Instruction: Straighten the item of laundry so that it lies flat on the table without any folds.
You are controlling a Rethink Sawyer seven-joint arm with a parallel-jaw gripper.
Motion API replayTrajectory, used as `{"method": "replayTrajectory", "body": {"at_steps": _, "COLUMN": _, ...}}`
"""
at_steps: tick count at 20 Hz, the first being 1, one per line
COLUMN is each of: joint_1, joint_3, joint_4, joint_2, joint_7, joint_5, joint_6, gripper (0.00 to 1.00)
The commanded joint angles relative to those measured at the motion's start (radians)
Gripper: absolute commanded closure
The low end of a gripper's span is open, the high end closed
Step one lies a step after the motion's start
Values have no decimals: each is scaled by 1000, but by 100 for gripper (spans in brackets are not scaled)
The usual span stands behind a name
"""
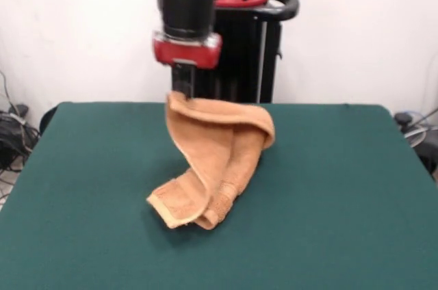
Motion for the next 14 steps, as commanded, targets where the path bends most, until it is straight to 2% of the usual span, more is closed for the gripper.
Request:
{"method": "replayTrajectory", "body": {"at_steps": 1, "joint_1": -79, "joint_3": 148, "joint_4": 97, "joint_2": -128, "joint_7": -258, "joint_5": -76, "joint_6": 183, "gripper": 100}}
{"method": "replayTrajectory", "body": {"at_steps": 6, "joint_1": -82, "joint_3": 191, "joint_4": 117, "joint_2": -178, "joint_7": -217, "joint_5": -60, "joint_6": 236, "gripper": 100}}
{"method": "replayTrajectory", "body": {"at_steps": 14, "joint_1": 50, "joint_3": 207, "joint_4": 115, "joint_2": -150, "joint_7": -11, "joint_5": 10, "joint_6": 221, "gripper": 100}}
